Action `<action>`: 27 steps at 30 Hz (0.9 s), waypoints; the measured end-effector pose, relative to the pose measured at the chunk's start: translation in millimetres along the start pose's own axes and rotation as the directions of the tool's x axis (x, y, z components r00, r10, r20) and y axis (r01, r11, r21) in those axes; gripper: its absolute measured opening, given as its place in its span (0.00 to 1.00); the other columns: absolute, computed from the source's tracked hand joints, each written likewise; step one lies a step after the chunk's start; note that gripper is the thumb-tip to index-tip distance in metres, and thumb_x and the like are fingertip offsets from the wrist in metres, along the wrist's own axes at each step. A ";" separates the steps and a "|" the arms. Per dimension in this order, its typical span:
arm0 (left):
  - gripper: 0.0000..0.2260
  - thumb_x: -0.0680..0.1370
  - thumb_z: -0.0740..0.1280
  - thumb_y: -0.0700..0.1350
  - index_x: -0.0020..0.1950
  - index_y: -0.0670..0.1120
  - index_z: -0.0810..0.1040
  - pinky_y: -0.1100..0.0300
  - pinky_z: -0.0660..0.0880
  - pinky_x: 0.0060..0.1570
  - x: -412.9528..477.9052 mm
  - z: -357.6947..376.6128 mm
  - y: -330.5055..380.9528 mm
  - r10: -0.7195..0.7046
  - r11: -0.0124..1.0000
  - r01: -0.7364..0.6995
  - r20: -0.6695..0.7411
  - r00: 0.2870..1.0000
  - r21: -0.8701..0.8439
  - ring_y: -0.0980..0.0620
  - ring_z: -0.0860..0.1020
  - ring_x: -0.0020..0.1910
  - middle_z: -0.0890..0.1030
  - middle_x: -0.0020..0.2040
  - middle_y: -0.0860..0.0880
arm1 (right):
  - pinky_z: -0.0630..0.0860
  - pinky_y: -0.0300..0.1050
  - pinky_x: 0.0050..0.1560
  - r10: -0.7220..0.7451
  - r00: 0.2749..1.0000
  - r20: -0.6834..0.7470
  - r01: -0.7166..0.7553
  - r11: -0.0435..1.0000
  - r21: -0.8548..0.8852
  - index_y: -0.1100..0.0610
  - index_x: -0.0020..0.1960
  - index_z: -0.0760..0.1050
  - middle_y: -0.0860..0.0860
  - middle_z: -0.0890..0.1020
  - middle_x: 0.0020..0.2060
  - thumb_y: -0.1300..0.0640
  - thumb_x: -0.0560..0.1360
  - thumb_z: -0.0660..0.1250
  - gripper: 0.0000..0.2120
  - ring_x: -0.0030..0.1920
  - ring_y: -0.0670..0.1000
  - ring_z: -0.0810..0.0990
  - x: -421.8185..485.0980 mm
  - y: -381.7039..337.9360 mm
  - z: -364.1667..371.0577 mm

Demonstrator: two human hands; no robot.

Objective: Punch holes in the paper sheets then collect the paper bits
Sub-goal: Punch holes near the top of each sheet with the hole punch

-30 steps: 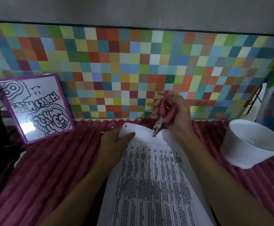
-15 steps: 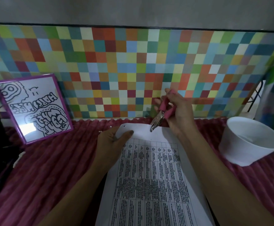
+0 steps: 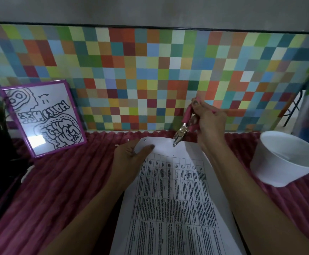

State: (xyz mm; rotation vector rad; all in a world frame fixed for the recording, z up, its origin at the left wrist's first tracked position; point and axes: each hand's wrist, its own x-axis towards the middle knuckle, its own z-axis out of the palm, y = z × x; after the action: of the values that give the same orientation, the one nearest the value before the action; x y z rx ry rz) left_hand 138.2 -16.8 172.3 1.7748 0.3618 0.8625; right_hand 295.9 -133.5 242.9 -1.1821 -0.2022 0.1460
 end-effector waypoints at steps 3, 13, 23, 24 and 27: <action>0.08 0.76 0.70 0.40 0.36 0.46 0.81 0.62 0.76 0.31 -0.8 -0.1 1.8 0.009 1.000 -0.009 0.030 1.000 -0.002 0.52 0.82 0.30 0.83 0.31 0.49 | 0.67 0.37 0.20 -0.032 0.999 -0.018 0.032 0.999 0.011 0.68 0.54 0.80 0.53 0.78 0.25 0.62 0.74 0.71 0.12 0.21 0.47 0.69 1.3 0.8 -0.6; 0.12 0.75 0.70 0.38 0.33 0.49 0.79 0.69 0.72 0.30 -3.1 1.5 4.2 0.039 0.999 -0.038 0.043 0.998 -0.005 0.62 0.77 0.28 0.80 0.28 0.55 | 0.67 0.38 0.21 0.056 0.997 0.053 -0.063 0.989 0.133 0.61 0.33 0.77 0.51 0.74 0.22 0.64 0.72 0.71 0.10 0.19 0.47 0.68 4.1 3.5 -7.2; 0.07 0.75 0.70 0.39 0.38 0.47 0.82 0.67 0.74 0.31 -2.2 1.5 2.4 0.042 0.999 -0.042 0.010 0.999 -0.028 0.58 0.80 0.30 0.82 0.30 0.54 | 0.80 0.58 0.47 0.118 0.993 0.017 -0.118 0.966 0.230 0.70 0.53 0.79 0.59 0.79 0.38 0.66 0.69 0.73 0.14 0.36 0.57 0.76 8.0 4.3 -6.6; 0.06 0.75 0.70 0.38 0.39 0.46 0.83 0.67 0.74 0.31 -2.8 2.1 2.8 0.041 0.998 -0.041 0.017 0.999 -0.037 0.59 0.80 0.30 0.82 0.30 0.54 | 0.80 0.60 0.46 0.104 0.995 -0.012 -0.098 0.965 0.243 0.71 0.52 0.79 0.60 0.79 0.37 0.67 0.68 0.73 0.13 0.36 0.58 0.75 7.4 4.4 -5.4; 0.05 0.75 0.70 0.39 0.40 0.41 0.83 0.63 0.76 0.31 -2.3 1.7 0.0 0.057 0.998 -0.057 0.015 0.998 -0.029 0.53 0.81 0.30 0.83 0.31 0.48 | 0.75 0.40 0.25 0.072 0.994 -0.085 -0.052 0.975 0.216 0.70 0.50 0.79 0.55 0.78 0.28 0.68 0.69 0.72 0.11 0.23 0.48 0.74 6.9 7.1 -3.8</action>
State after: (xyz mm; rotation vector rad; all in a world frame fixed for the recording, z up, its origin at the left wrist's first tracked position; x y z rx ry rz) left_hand 137.8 -19.4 171.1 1.7713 0.2882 0.8897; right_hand 303.4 -132.9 235.5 -0.9784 -0.0656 0.1632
